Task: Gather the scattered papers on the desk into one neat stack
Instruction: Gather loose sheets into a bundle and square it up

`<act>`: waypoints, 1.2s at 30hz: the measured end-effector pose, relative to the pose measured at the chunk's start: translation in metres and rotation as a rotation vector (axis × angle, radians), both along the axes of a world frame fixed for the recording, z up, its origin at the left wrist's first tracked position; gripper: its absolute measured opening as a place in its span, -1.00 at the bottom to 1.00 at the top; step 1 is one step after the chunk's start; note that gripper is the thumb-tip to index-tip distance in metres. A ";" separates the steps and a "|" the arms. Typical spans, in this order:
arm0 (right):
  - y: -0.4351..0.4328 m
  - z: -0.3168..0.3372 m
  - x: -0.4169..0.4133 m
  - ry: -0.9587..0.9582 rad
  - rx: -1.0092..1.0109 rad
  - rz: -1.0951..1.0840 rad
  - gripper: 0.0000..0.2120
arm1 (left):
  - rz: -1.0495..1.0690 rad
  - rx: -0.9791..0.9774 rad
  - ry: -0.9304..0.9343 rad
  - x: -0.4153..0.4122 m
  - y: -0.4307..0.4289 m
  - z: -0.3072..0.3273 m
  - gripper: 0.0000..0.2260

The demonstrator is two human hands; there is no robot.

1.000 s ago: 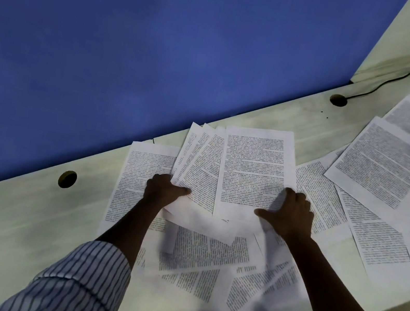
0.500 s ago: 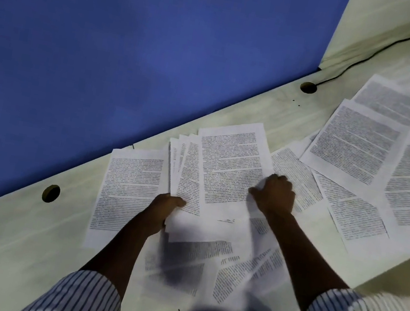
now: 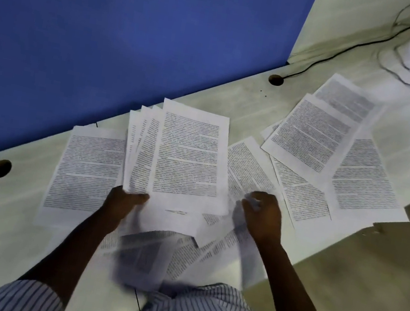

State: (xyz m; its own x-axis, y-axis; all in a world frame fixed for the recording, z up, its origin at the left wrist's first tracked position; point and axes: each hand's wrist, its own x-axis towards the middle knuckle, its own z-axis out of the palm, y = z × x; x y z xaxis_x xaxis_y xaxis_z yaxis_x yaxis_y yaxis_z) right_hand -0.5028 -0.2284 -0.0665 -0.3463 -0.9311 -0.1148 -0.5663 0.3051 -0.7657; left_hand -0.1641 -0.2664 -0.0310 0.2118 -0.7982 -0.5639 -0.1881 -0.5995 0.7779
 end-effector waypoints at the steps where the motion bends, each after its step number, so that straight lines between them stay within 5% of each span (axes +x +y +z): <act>1: 0.003 -0.004 -0.011 0.021 0.019 -0.021 -0.88 | -0.006 0.008 -0.006 0.010 0.005 -0.001 -0.69; 10: -0.013 0.002 0.005 0.207 0.161 -0.054 -0.79 | -0.136 0.095 -0.049 0.021 0.033 -0.004 -0.68; 15: -0.030 0.007 -0.007 0.313 0.329 -0.264 -0.24 | -0.189 0.082 -0.046 0.010 0.033 0.001 -0.76; 21: -0.044 0.006 -0.002 0.098 0.152 0.020 -0.51 | -0.403 0.182 0.043 -0.004 0.029 0.016 -0.73; 27: -0.037 0.014 0.006 -0.181 0.151 0.229 -0.72 | -0.332 0.171 0.062 -0.040 0.024 0.010 -0.71; 33: -0.003 0.018 -0.012 -0.189 0.025 -0.082 -0.85 | -0.191 0.071 0.019 -0.050 0.032 0.001 -0.66; 36: 0.016 0.020 -0.011 -0.220 0.141 -0.179 -0.73 | -0.114 0.096 0.066 -0.032 0.033 0.002 -0.67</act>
